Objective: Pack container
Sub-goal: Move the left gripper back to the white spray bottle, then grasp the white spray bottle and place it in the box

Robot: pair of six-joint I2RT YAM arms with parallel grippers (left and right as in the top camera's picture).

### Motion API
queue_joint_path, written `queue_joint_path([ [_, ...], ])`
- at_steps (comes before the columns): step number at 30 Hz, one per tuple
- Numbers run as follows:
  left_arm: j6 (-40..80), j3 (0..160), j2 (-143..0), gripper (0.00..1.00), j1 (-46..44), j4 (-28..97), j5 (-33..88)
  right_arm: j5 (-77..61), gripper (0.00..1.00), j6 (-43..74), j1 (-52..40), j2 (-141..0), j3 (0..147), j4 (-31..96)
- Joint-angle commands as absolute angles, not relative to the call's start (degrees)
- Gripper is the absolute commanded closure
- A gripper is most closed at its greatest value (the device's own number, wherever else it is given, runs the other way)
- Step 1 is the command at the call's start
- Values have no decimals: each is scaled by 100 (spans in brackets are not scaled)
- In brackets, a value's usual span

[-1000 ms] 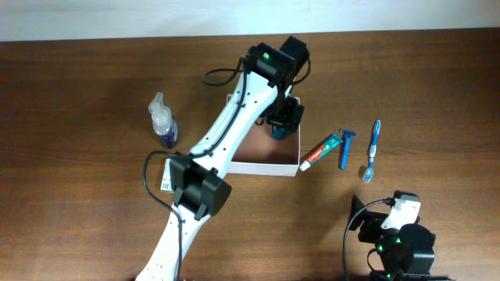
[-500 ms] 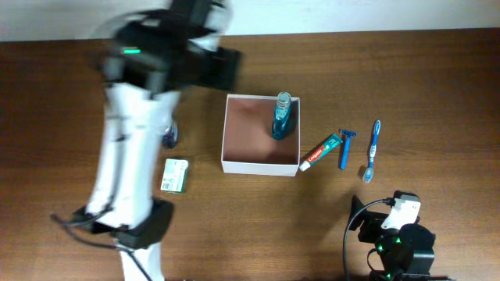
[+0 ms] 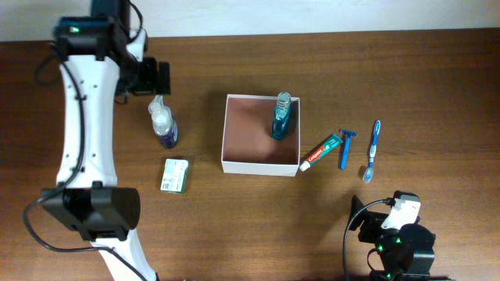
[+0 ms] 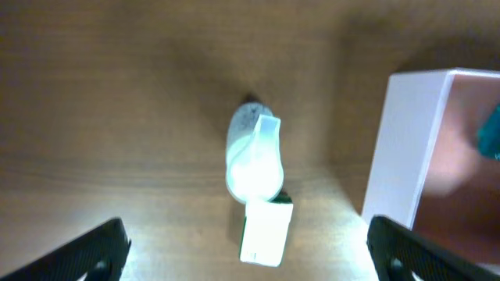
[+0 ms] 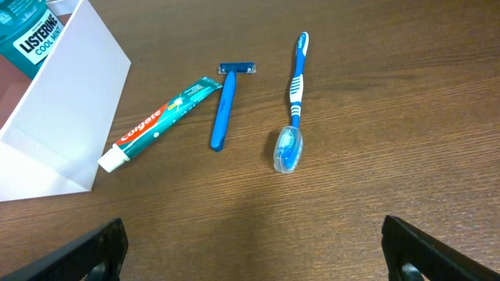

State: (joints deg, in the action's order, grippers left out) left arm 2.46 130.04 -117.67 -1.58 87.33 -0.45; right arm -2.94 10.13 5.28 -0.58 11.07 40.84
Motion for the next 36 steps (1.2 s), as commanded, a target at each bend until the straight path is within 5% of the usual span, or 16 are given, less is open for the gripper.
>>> queue_joint_path([
  [1, 78, 12151, -11832, 1, -174, 8193, 32, -325, 1, 1009, 565, -21, 1114, 4073],
  [8, 80, 10991, -11832, 2, -180, 7244, 25, -325, 1, 1009, 565, -21, 1114, 4073],
  [23, 78, 9985, -11837, 30, -185, 6405, 220, -325, 1, 1009, 565, -21, 1114, 4073],
  [31, 80, 9985, -11837, 49, -187, 6410, 222, -325, 1, 1009, 565, -19, 1114, 4073],
  [36, 80, 9992, -11830, 71, -187, 6451, 220, -325, 1, 1009, 565, -21, 1114, 4073],
])
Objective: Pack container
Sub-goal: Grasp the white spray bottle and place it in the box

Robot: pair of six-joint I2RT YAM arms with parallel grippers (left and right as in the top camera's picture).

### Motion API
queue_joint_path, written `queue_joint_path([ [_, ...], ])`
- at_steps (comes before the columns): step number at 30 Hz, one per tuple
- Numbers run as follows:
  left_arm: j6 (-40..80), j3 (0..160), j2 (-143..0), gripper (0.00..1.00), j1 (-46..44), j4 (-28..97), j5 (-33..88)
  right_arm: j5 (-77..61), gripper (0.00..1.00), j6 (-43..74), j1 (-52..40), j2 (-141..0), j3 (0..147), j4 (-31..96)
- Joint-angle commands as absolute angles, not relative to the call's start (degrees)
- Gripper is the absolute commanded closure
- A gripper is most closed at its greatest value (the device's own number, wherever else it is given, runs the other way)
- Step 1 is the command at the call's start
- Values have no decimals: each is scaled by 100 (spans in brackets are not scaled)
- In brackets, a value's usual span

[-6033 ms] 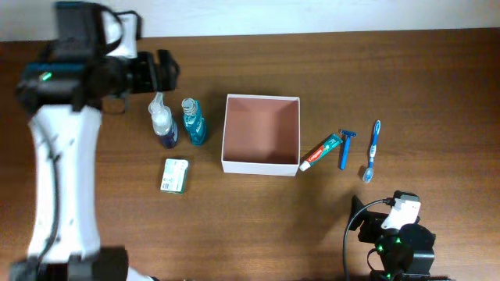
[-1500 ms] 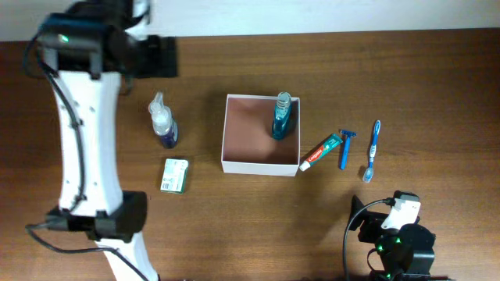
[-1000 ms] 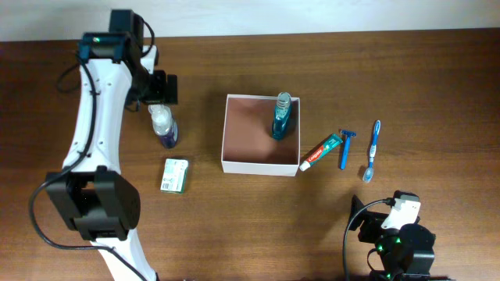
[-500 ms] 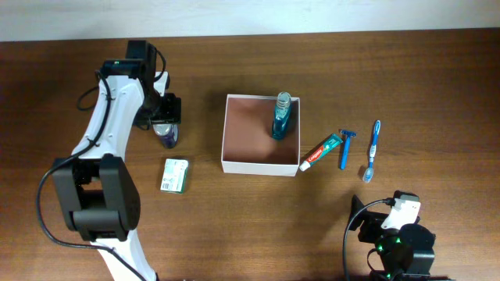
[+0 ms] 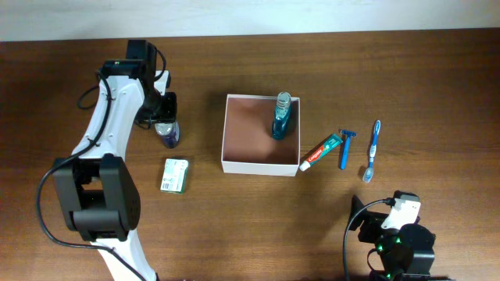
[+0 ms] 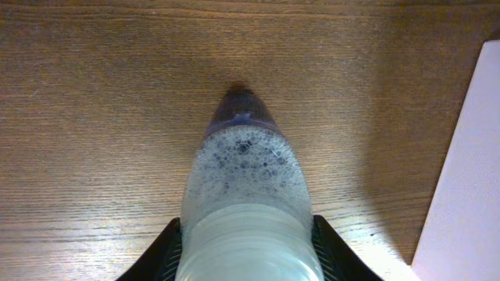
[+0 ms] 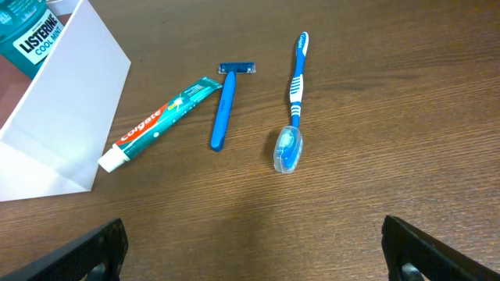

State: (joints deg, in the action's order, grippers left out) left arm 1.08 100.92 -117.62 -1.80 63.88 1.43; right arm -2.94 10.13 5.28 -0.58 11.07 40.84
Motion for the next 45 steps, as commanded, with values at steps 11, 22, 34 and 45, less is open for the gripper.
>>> queue_joint_path([
  [11, 80, 11531, -11450, 76, -373, 7557, 226, -325, 1, 1009, 565, -21, 1114, 4073],
  [22, 80, 12693, -10890, 76, -1848, 8427, 220, -325, 1, 1009, 565, -19, 1114, 4073],
  [34, 633, 12348, -11443, 76, -2703, 7282, 224, -325, 1, 1009, 565, -21, 1114, 4073],
  [45, 681, 12298, -12613, 75, -2700, 6659, 515, -325, 1, 1009, 565, -19, 1114, 4073],
])
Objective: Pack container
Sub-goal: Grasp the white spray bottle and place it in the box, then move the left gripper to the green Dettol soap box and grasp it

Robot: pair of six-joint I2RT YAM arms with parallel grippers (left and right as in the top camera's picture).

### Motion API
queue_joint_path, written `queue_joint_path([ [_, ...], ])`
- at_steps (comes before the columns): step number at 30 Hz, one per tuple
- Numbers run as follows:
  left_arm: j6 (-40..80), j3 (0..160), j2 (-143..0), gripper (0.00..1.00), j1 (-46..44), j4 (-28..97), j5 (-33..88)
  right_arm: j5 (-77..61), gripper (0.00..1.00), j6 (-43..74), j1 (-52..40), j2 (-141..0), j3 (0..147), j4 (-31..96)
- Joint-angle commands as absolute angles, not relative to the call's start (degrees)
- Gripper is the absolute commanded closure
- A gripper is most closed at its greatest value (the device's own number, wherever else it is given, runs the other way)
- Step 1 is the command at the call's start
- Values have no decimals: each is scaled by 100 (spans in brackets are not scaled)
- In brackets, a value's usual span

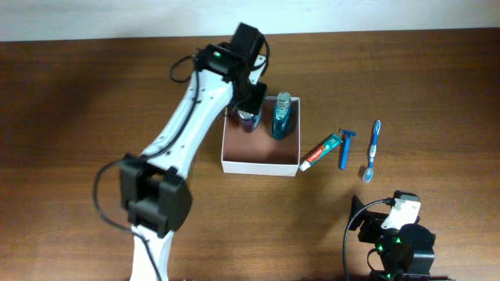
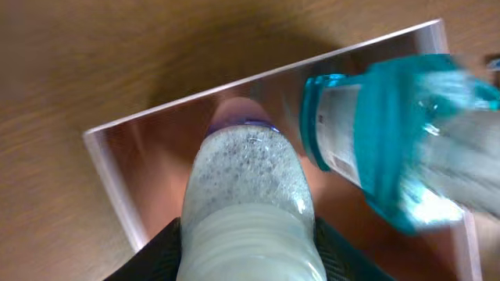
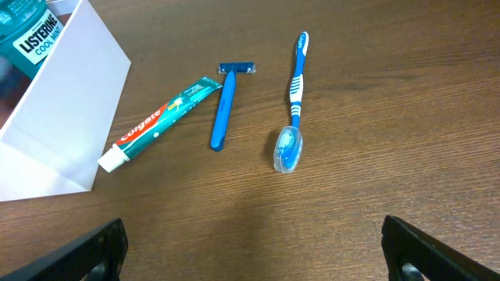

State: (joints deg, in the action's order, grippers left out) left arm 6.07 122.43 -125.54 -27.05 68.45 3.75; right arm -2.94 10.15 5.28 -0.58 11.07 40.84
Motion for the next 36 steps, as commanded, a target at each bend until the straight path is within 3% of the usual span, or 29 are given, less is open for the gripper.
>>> queue_joint_path([
  [1, 679, 12298, -12672, 74, -2700, 6600, 513, -325, 1, 1009, 565, -21, 1114, 4073],
  [6, 681, 12300, -12750, 36, -2694, 6449, 515, -325, 1, 1009, 565, -21, 1114, 4073],
  [11, 681, 12685, -12645, 14, -2683, 6925, 517, -325, 1, 1009, 565, -19, 1114, 4073],
  [22, 666, 15010, -12575, 13, -2499, 9673, 1, -325, 1, 1009, 565, -19, 1114, 4073],
  [26, 294, 15058, -12307, 8, -2174, 9673, -239, -325, 1, 1009, 565, -19, 1114, 4073],
  [30, 296, 14497, -11710, 8, -1678, 9673, -62, -325, 1, 1009, 565, -19, 1114, 4073],
  [36, 336, 12256, -10558, 8, -757, 9614, -344, -325, 1, 1009, 565, -21, 1114, 4073],
])
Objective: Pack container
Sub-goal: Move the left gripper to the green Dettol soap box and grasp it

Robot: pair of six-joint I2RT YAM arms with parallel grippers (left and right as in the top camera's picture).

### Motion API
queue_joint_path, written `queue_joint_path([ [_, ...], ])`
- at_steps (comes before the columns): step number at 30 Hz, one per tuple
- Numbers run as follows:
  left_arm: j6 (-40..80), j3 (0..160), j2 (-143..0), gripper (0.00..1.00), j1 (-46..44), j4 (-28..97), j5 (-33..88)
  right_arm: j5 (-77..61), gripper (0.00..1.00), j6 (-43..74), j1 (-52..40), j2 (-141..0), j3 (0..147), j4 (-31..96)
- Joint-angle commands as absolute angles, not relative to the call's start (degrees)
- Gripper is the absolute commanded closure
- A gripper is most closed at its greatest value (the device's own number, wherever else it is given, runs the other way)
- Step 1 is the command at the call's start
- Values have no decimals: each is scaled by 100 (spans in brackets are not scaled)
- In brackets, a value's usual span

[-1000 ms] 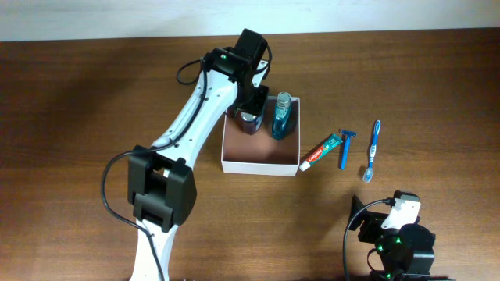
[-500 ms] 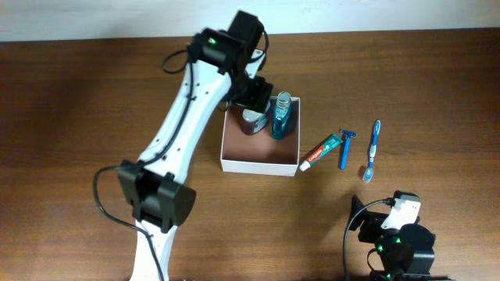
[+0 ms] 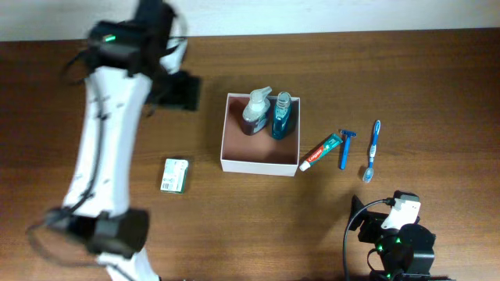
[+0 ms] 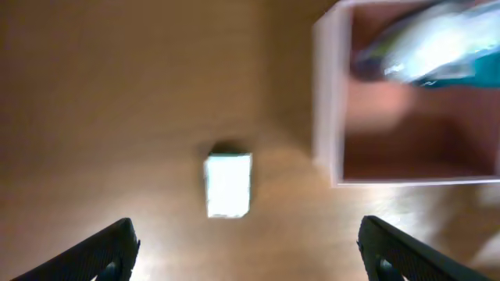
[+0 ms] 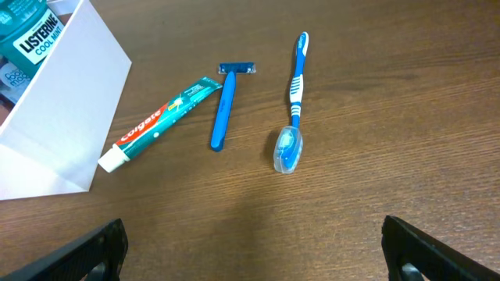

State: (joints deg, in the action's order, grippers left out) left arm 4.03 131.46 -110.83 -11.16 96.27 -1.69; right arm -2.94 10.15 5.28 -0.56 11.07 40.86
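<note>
The white box (image 3: pixel 226 164) with a brown floor holds a soap pump bottle (image 3: pixel 255 112) and a teal mouthwash bottle (image 3: pixel 281 115) along its far wall. A small green-white soap box (image 3: pixel 175 175) lies left of the box, also in the left wrist view as soap box (image 4: pixel 228 186). Toothpaste tube (image 5: pixel 158 123), blue razor (image 5: pixel 225 105) and blue toothbrush (image 5: pixel 292 101) lie right of the box. My left gripper (image 4: pixel 248 254) is open and empty, high over the table left of the box. My right gripper (image 5: pixel 254 250) is open at the near right.
The left arm (image 3: pixel 109 133) spans the table's left side. The right arm's base (image 3: pixel 394 238) sits at the near right edge. A pale wall borders the table's far edge.
My left gripper let go of the soap pump bottle, which now stands in the box beside the mouthwash. The gripper has moved left, out of the box, and is open. Right arm unchanged.
My left gripper hovered open above the soap pump bottle left of the box. Then it was shut on the bottle there. Later it held the bottle inside the box by the mouthwash. Now the bottle stands in the box and the gripper is away, open.
</note>
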Motion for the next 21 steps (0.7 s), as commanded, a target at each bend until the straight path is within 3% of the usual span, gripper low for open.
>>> queue_joint_path([
  [1, 338, 11797, -10442, 8, -567, 9489, -228, -325, 1, 1009, 565, -21, 1114, 4073],
  [6, 104, 10092, -10407, 8, -95, 8300, 314, -325, 1, 1009, 565, -19, 1114, 4073],
  [9, -298, 9098, -10418, 16, -102, 7369, 285, -325, 1, 1009, 565, -21, 1114, 4073],
  [13, -360, 8014, -10418, 16, -110, 6499, 213, -325, 1, 1009, 565, -21, 1114, 4073],
  [21, -357, 6908, -10418, 17, -113, 5492, 421, -325, 1, 1009, 565, -19, 1114, 4073],
])
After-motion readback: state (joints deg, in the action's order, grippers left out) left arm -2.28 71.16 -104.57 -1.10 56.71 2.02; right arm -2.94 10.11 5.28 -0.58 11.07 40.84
